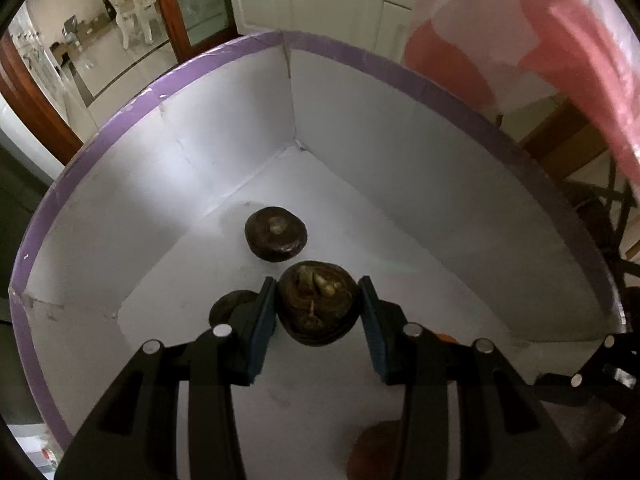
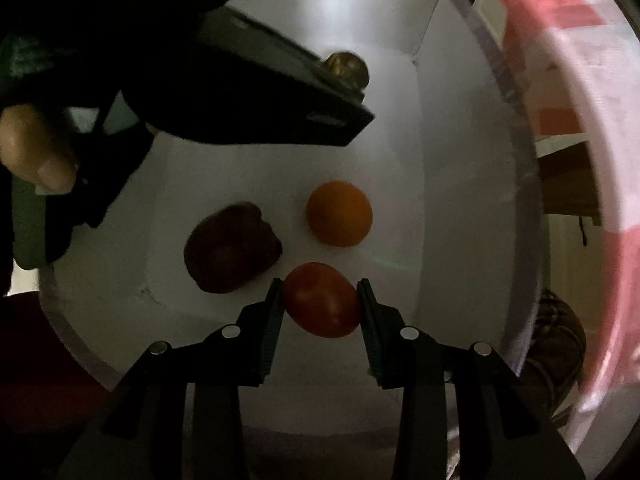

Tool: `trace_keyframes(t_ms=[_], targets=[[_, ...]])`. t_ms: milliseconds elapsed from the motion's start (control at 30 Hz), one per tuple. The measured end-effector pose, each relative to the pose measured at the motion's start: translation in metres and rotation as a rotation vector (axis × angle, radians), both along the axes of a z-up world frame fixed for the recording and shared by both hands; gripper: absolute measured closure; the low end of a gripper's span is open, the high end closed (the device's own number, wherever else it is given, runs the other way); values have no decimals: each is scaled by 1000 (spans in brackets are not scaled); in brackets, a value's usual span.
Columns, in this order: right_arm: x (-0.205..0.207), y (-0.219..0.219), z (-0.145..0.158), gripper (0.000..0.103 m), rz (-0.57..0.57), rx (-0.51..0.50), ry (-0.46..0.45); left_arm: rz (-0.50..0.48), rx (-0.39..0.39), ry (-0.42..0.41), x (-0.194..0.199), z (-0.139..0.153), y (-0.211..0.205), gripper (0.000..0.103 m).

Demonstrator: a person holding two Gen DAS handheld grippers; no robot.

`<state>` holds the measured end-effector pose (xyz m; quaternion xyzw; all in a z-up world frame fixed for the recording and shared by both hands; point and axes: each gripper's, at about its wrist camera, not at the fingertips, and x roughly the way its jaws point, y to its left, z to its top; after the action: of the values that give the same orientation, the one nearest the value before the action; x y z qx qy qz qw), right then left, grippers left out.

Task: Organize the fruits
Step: 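Open the right tool to drop the tomato into the box, then open the left tool to drop the passion fruit into the box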

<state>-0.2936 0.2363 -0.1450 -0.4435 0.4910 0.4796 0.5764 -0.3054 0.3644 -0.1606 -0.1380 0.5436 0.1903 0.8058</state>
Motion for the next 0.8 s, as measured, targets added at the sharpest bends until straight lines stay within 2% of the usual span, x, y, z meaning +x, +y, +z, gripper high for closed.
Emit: trace_keyframes(t_ms=[133,433,467,500,633,800], targets=[[0,0,-9,67,-13,-41,19,-5,5,19,4,-7,-3,61],[3,4,-7,64,-11,-33,8,-11,20,50,14,-11,-11,60],[2,4,-6,62,-12,-28,8,-8,23,50,14,-10,-11,58],[2,4,-3,62,-16,-18,9,-4,28,45,13,-8,-11,49],[-3,3,4,53,-15,12,15,6,43,25,16,-1,-13,29],[-12,-2,20,45,-11,67,2,5,59,25,18,8,-17,28]])
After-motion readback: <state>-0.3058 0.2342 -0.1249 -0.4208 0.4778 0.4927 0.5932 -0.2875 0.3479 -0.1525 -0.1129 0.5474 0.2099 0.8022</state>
